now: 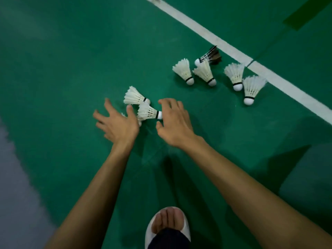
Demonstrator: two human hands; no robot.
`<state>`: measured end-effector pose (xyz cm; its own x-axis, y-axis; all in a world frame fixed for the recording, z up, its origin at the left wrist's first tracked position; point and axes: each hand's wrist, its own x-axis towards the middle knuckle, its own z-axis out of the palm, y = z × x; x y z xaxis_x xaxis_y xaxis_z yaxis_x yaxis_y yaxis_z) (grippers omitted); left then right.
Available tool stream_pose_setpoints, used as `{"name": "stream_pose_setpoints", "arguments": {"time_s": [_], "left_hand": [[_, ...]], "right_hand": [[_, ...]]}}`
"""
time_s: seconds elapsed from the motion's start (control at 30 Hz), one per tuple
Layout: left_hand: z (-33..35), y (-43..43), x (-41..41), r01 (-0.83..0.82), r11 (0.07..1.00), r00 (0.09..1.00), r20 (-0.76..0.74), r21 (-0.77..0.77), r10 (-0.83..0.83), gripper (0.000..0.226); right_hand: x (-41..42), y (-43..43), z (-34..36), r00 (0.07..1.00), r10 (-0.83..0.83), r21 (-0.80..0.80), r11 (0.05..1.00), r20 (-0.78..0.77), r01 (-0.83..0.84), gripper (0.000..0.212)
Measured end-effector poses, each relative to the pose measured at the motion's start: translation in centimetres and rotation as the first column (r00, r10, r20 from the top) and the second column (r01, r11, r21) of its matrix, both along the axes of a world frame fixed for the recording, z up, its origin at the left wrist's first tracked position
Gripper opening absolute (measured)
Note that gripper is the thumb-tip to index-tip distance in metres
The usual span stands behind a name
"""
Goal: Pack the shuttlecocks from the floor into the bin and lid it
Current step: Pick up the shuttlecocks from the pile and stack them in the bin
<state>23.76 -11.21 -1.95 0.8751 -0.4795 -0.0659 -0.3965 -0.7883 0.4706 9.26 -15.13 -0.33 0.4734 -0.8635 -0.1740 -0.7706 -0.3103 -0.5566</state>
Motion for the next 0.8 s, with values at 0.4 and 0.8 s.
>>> {"name": "stream_pose_setpoints", "arguments": {"time_s": [0.4, 0.8], "left_hand": [[-1.2, -2.9, -1.7, 0.171, 0.982, 0.984, 0.055, -0.079, -0.167, 0.042], [8.6, -3.9, -17.1, 0.372, 0.771, 0.847, -0.150, -0.517, -0.510, 0.044]], "right_hand": [[-2.4, 1.1, 0.9, 0.964, -0.202, 0.109, 0.969, -0.171, 0.223, 0.090], [-14.8, 0.4, 15.3, 0.861, -0.509, -0.237, 0.836, -0.001, 0.495, 0.019]]}}
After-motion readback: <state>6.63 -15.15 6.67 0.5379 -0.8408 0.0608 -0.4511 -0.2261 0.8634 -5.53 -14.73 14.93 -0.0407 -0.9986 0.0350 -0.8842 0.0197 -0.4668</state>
